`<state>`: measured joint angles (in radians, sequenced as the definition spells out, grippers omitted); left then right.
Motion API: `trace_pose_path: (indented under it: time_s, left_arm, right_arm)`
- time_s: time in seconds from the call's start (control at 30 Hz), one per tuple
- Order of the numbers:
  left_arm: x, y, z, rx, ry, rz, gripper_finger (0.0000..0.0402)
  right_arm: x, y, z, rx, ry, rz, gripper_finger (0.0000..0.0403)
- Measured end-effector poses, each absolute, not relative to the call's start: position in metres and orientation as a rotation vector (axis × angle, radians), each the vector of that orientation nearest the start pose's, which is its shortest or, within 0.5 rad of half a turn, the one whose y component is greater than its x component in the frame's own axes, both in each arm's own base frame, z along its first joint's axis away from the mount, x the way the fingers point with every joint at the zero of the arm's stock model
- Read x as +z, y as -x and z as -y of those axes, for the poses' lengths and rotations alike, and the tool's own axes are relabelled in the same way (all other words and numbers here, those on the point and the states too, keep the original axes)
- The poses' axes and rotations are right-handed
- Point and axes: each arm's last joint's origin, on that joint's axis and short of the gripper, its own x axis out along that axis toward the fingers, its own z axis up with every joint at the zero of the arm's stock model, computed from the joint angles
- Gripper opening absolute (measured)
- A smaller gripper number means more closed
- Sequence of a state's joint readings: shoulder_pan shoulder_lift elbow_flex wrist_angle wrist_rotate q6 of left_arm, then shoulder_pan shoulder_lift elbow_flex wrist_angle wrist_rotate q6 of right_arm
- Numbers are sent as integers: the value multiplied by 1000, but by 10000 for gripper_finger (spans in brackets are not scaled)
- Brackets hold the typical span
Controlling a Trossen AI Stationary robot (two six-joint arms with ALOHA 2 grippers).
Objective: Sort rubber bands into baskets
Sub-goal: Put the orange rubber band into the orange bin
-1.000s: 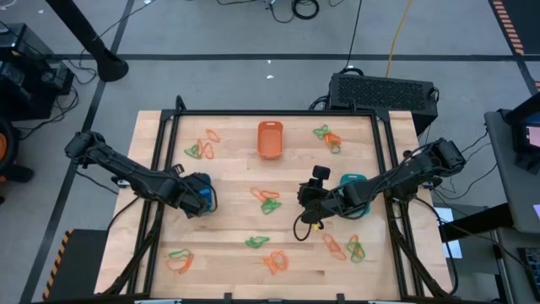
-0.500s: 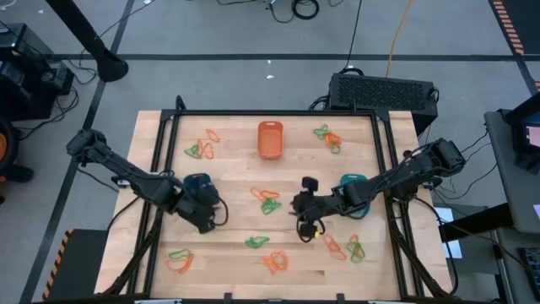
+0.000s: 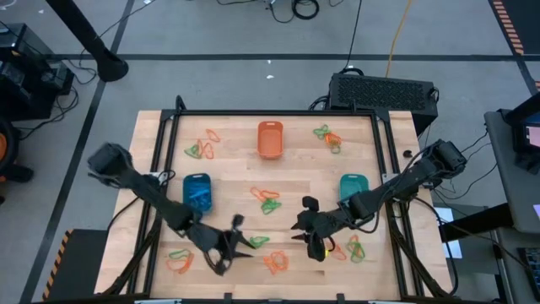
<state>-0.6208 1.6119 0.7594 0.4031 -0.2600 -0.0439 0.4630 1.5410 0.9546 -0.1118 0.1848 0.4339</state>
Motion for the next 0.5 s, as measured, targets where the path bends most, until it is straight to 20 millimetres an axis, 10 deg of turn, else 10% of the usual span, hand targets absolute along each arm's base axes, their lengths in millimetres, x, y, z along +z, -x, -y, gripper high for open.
trace_pose_path:
  time_s: [0.5]
  left_arm:
    - [122, -324, 206, -298, -231, -577, 118]
  right_arm:
    - [221, -291, -143, 123, -211, -693, 128]
